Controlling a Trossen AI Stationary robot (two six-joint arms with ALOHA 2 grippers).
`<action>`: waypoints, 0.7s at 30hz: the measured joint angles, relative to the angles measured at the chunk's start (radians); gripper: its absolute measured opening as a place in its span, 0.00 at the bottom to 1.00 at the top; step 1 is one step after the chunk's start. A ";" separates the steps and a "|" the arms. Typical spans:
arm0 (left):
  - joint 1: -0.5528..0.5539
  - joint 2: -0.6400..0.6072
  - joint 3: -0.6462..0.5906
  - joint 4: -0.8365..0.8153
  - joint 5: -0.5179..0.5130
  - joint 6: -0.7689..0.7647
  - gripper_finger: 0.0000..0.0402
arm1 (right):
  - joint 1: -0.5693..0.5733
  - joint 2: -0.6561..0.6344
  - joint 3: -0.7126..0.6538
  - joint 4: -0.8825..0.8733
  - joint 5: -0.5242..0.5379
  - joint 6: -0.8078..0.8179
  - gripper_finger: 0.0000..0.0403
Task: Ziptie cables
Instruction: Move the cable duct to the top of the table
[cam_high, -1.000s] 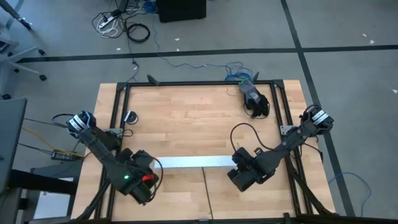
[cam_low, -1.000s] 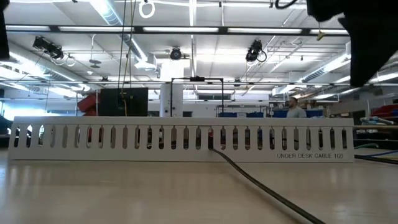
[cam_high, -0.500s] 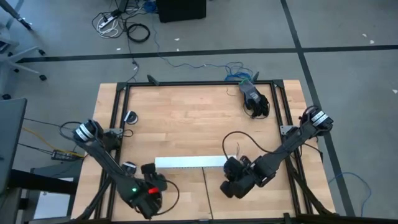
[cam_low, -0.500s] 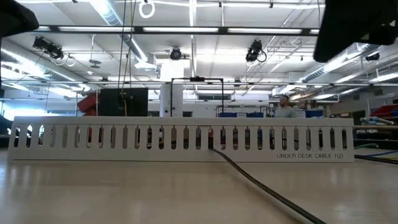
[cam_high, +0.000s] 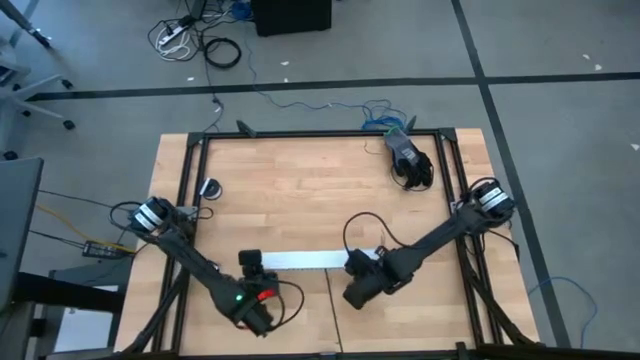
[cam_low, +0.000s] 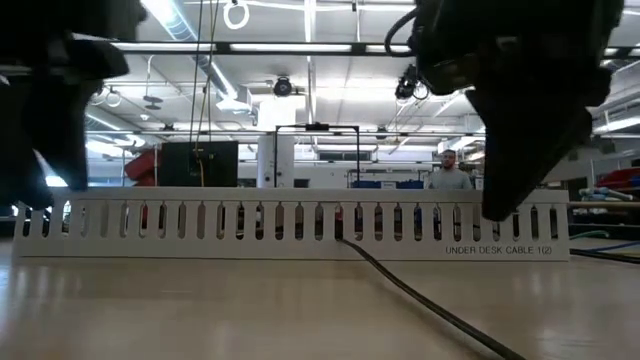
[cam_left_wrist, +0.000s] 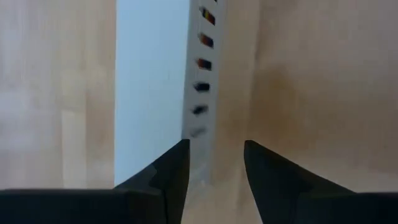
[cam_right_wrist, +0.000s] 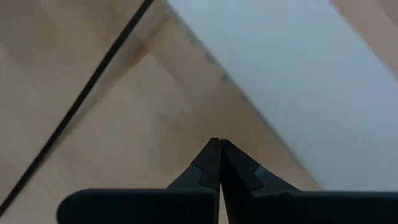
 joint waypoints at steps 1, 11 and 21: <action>0.012 0.000 -0.004 0.000 0.000 0.019 0.36 | -0.010 0.000 0.000 0.002 -0.003 -0.013 0.00; 0.088 -0.001 -0.150 0.100 0.026 0.085 0.36 | -0.095 0.000 0.000 -0.021 -0.037 -0.121 0.00; 0.166 -0.009 -0.181 0.123 -0.019 0.196 0.36 | -0.258 0.000 -0.084 -0.030 -0.091 -0.234 0.00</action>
